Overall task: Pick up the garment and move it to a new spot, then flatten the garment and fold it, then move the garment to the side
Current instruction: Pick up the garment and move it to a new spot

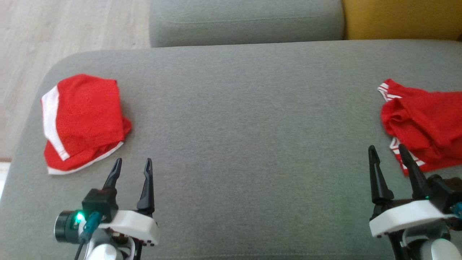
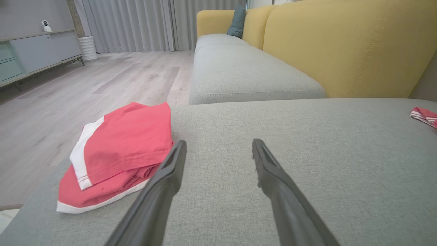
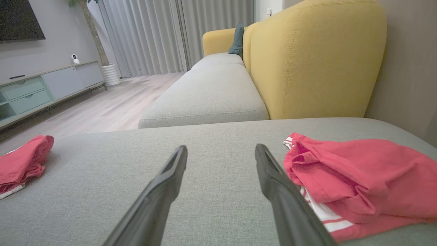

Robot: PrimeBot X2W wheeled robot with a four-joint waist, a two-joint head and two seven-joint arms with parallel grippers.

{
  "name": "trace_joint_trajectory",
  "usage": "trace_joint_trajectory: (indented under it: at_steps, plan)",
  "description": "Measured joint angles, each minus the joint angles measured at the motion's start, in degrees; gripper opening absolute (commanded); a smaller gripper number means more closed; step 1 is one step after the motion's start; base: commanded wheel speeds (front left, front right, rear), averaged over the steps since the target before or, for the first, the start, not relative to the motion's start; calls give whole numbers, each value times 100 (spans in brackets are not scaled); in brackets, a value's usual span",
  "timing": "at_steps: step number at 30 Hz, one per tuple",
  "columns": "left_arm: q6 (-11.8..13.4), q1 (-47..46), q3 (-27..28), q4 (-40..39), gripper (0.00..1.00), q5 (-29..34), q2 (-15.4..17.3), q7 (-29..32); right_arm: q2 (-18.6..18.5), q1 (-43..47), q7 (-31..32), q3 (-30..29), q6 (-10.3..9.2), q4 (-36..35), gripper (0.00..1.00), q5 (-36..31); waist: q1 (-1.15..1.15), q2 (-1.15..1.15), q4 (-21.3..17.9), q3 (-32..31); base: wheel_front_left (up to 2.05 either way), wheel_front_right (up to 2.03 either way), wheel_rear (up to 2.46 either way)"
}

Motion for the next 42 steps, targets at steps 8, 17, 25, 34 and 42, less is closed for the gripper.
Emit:
trace_joint_trajectory:
  at_steps: [8, 17, 25, 34, 42]
  plan:
    - [15, -62, 23, 13, 100, -44, -4, -8, 1, -1, 93, 7, 0, -122, 100, -53, 0, 0, 480, 34, 0, 0, 0]
    - [10, -186, 74, 66, 100, -59, -27, -20, 4, -7, 212, 123, 0, -292, 100, -131, 0, 0, 1291, 63, 0, 0, 0]
    - [-8, -274, 199, 112, 100, -101, -86, -59, 5, -19, 302, 218, 0, -382, 100, -165, 0, 0, 2034, 110, 0, 0, 0]
    - [-19, -272, 333, 113, 100, -101, -147, -62, 5, -24, 367, 240, 0, -390, 100, -203, 0, 0, 2431, 168, 0, 0, 0]
    - [-66, -275, 393, 60, 100, 11, -212, -66, 5, -58, 422, 288, 0, -438, 100, -214, 0, 0, 2384, 292, 0, 0, 0]
